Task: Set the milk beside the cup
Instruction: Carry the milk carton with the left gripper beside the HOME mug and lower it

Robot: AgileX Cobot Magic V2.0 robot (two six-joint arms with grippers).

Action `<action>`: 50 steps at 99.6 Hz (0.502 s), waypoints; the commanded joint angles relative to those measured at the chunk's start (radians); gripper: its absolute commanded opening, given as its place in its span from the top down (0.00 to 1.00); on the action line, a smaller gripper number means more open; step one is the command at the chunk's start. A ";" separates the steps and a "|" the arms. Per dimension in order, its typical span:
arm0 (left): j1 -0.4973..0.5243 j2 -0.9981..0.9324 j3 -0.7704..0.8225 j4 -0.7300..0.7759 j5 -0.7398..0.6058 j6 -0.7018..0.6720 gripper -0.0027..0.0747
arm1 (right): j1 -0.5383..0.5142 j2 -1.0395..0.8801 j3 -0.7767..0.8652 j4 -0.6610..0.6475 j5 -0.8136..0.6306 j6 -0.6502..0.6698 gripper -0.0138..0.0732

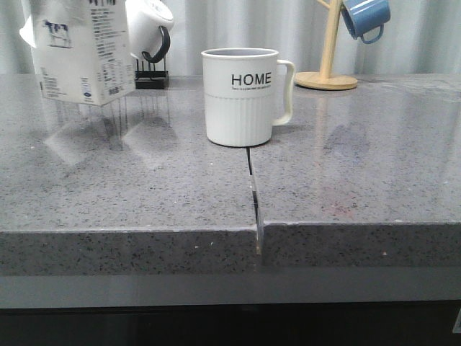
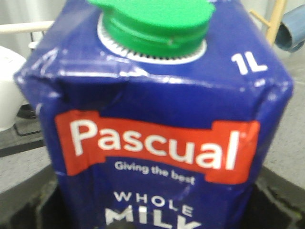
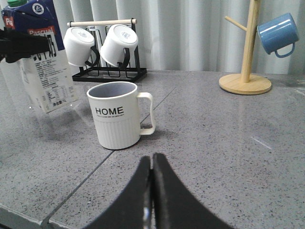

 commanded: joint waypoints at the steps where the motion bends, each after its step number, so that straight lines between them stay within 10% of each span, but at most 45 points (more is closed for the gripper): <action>1: -0.028 -0.006 -0.034 -0.024 -0.129 -0.011 0.68 | 0.002 0.005 -0.025 0.001 -0.070 -0.002 0.92; 50: -0.124 0.090 -0.034 -0.071 -0.199 -0.011 0.68 | 0.002 0.005 -0.025 0.001 -0.070 -0.002 0.92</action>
